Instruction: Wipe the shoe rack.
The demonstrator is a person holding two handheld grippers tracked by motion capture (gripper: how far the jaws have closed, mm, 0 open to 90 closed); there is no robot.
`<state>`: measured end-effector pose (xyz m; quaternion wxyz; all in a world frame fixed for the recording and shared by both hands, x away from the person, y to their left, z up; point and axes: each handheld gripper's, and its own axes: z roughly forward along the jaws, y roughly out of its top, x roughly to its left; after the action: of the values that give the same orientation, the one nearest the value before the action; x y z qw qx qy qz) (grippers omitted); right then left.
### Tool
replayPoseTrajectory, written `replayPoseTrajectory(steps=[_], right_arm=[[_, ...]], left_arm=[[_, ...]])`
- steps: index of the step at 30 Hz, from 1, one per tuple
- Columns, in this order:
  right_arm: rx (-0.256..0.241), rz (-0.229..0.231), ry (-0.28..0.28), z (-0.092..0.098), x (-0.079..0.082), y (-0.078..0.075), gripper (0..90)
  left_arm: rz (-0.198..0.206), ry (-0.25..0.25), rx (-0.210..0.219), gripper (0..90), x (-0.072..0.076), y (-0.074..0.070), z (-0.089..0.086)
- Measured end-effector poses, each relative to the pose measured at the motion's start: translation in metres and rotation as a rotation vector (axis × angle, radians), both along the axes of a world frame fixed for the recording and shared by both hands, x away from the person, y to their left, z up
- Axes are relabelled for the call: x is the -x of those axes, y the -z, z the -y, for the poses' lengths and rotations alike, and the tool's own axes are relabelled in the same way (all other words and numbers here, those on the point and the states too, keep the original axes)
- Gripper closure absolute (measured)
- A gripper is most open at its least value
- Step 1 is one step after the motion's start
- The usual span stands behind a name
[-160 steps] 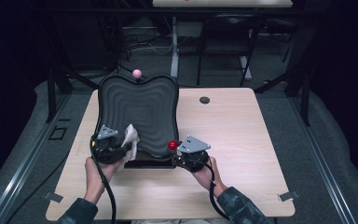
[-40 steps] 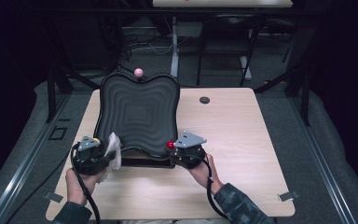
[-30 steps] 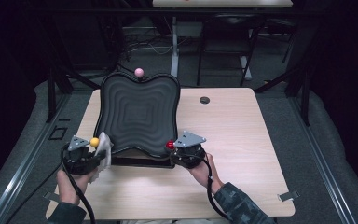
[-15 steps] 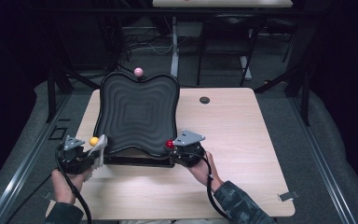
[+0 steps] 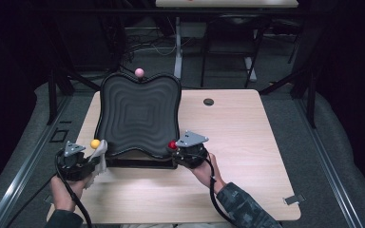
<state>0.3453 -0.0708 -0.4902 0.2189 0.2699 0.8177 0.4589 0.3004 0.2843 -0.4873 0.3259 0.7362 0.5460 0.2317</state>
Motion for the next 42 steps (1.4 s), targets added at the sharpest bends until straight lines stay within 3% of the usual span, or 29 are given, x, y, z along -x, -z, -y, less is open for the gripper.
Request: replayPoseTrajectory(steps=[5,10,16,25,26,30,42], right_arm=[[0.015,0.004,0.018,-0.002,-0.002,0.0,59.9],[-0.003,0.004,-0.001,-0.004,-0.004,0.001,59.9],[-0.003,0.006,-0.004,-0.005,-0.006,0.001,59.9],[-0.005,0.007,-0.011,-0.007,-0.007,0.001,59.9],[-0.007,0.008,-0.014,-0.007,-0.007,0.001,60.0],[-0.01,0.006,-0.017,-0.007,-0.008,0.001,60.0],[-0.01,0.005,-0.015,-0.008,-0.007,0.001,60.0]], left_arm=[[0.005,0.041,-0.008,79.6,0.009,-0.003,0.012],[0.007,0.078,-0.013,79.5,0.014,-0.002,0.024],[-0.019,0.118,-0.004,79.5,0.016,0.005,0.034],[-0.075,0.247,-0.006,79.2,0.016,0.021,0.069],[-0.095,0.279,-0.009,79.2,0.014,0.025,0.077],[-0.112,0.316,-0.003,79.2,0.012,0.032,0.089],[-0.111,0.408,-0.022,78.8,0.0,0.059,0.136]])
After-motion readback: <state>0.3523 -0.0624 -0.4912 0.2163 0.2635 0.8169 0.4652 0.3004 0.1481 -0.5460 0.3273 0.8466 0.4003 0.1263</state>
